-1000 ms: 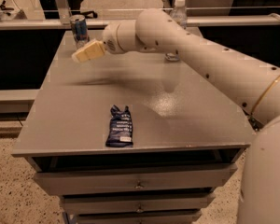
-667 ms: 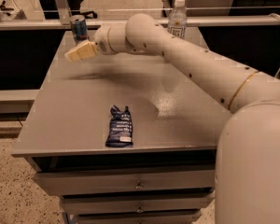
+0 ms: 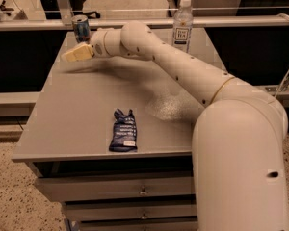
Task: Pick redbull can
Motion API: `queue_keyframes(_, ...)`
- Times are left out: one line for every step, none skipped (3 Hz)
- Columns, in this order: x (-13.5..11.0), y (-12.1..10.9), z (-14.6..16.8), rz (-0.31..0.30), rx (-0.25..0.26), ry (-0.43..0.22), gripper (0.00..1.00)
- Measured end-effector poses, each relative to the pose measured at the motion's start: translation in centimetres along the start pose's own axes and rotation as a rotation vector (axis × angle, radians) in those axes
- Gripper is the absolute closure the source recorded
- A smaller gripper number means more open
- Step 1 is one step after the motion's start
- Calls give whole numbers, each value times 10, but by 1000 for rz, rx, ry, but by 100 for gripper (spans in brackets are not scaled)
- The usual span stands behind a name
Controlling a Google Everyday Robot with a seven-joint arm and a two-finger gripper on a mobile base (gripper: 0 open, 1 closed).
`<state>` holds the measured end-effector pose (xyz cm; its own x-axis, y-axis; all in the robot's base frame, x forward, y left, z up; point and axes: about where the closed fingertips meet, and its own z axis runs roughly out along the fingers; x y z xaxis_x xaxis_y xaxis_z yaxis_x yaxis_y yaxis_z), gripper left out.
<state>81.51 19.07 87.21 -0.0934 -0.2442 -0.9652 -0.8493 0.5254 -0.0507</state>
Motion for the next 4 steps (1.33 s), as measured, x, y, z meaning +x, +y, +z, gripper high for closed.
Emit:
queue_keyframes(7, -11, 12, 14, 5, -7, 19)
queue_keyframes(11, -18, 9, 22, 21, -16, 41)
queue_keyframes(12, -27, -4, 30, 37, -30, 65)
queue_keyframes(2, -29, -28, 46, 36, -46, 88)
